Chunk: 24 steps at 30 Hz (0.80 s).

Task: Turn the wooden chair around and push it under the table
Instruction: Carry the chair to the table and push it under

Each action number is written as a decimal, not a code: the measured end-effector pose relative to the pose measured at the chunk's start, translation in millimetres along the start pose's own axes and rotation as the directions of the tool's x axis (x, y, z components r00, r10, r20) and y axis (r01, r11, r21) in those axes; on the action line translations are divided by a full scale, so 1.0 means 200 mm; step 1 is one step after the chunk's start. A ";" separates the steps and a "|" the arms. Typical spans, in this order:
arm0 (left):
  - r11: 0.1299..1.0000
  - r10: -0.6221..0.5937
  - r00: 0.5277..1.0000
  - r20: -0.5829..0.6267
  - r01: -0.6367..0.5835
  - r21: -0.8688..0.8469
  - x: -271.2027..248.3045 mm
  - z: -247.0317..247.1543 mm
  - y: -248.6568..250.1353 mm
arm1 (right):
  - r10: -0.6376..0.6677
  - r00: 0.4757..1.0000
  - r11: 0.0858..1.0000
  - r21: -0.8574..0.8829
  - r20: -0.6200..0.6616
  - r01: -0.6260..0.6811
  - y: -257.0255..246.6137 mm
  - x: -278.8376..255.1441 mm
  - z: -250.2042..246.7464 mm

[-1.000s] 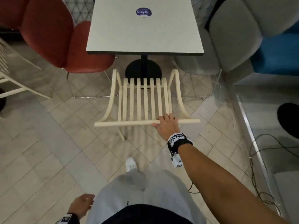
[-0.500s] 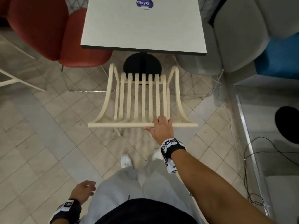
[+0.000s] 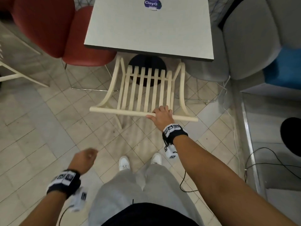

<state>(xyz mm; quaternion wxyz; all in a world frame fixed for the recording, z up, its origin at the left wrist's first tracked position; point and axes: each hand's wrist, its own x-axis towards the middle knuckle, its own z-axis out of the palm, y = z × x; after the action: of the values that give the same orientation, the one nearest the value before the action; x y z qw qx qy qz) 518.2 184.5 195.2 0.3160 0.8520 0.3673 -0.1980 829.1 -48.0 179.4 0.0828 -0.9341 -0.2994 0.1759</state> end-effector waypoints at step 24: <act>0.928 0.363 0.914 -0.180 -0.337 0.161 0.80 -0.35 0.73 | 0.069 0.970 0.993 -0.079 -0.234 -0.090 0.52 -0.01 -0.01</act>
<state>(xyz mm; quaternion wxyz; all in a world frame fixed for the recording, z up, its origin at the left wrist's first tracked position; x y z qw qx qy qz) 739.7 235.1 212.1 0.2518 0.9383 0.2260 -0.0714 884.0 -133.8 154.6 0.0681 -0.9622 -0.2578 0.0559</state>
